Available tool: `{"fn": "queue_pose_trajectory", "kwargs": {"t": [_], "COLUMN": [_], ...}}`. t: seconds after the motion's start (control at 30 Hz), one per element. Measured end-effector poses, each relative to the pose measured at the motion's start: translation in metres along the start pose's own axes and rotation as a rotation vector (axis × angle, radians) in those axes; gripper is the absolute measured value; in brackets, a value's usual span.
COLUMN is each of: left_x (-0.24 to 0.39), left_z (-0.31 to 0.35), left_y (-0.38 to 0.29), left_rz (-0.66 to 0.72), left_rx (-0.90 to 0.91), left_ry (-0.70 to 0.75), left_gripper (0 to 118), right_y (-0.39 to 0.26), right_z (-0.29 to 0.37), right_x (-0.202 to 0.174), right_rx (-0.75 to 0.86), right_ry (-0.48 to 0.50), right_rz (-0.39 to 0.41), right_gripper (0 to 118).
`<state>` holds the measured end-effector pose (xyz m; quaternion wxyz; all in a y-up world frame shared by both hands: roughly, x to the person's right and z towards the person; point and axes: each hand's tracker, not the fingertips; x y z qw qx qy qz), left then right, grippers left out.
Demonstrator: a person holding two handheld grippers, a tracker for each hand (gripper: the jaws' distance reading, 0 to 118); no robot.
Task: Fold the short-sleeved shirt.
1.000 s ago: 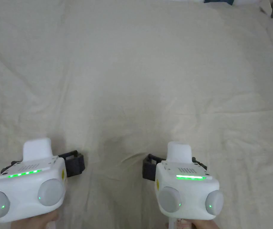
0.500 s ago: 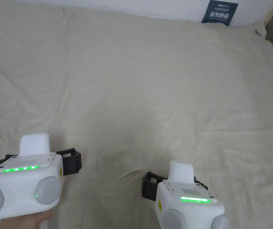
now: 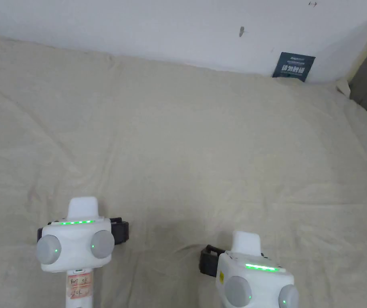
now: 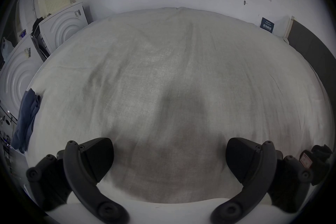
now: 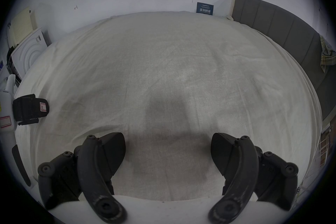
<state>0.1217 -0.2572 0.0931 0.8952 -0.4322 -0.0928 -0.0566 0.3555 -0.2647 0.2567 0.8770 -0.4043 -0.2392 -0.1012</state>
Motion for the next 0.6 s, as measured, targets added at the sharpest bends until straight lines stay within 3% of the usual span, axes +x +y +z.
{"fn": "queue_pose_trajectory", "kwargs": {"t": [0.6], "left_x": [0.0004], "left_z": [0.0004], "left_y": [0.0], "left_rz": [0.001], "left_rx": [-0.002], "left_ry": [-0.001], "left_gripper": [118], "right_y": [0.0007], "right_z": [0.0005], "right_x": [-0.0001], "right_rx": [-0.001], "right_ry": [0.0], "right_rz": [0.001], "right_gripper": [99]}}
